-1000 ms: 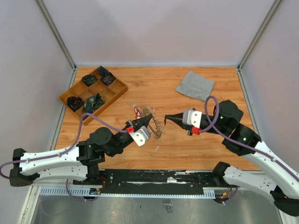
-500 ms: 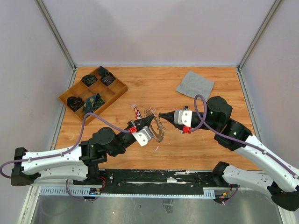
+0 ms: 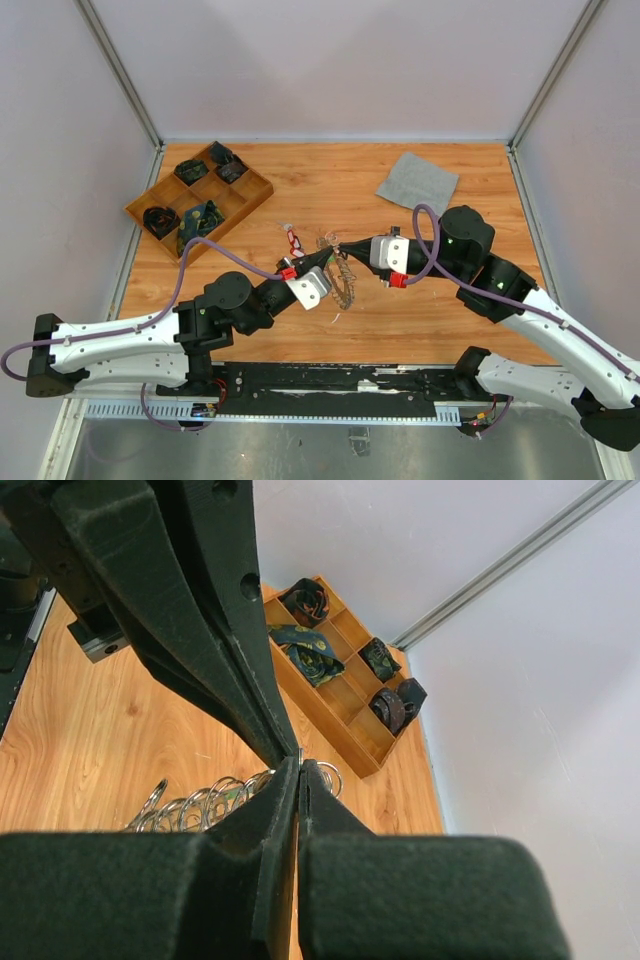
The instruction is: Put the keys on the keyring
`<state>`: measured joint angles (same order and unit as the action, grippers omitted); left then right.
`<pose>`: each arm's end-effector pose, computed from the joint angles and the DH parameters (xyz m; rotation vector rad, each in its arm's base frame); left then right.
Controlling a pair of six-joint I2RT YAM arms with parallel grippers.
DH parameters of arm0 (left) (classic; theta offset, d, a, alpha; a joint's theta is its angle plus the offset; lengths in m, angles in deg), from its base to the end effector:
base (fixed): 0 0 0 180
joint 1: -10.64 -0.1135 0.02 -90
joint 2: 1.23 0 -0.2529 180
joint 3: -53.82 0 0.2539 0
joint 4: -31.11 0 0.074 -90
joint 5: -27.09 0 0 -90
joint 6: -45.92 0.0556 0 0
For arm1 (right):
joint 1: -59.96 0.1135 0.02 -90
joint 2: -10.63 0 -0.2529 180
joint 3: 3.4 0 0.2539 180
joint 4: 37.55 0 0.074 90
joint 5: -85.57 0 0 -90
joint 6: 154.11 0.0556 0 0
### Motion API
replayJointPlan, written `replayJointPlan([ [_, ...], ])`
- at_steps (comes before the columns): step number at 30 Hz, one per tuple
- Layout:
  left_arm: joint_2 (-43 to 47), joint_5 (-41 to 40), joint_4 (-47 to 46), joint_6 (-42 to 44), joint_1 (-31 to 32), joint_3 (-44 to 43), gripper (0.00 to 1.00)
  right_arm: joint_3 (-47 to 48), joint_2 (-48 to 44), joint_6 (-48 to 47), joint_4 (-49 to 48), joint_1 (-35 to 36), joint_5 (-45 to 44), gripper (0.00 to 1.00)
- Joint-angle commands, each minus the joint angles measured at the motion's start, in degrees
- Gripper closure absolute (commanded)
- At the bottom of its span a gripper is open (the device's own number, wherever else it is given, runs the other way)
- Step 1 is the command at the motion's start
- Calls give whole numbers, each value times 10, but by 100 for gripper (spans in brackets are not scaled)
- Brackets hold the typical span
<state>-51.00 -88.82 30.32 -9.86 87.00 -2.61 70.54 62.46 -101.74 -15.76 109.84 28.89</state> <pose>0.0783 -0.2195 0.3521 0.9500 1.1083 -0.2752 0.1180 0.1875 0.4086 -1.3928 0.7879 0.6203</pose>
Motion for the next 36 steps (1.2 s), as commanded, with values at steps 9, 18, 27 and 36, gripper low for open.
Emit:
replayJointPlan([
  [9, 1, -23, -40, -25, 4, -29, 99, 24, 4, -20, 27, 11, 22, 100],
  [18, 0, -17, -38, -26, 4, -30, 100, 22, 10, -12, 15, 13, 17, 100],
  [27, 0, -7, -36, -29, 4, -30, 99, 9, 6, 0, -27, 14, -8, 100],
  [36, 1, -4, -39, -30, 4, -29, 100, 6, 6, 0, -24, 15, -42, 100],
])
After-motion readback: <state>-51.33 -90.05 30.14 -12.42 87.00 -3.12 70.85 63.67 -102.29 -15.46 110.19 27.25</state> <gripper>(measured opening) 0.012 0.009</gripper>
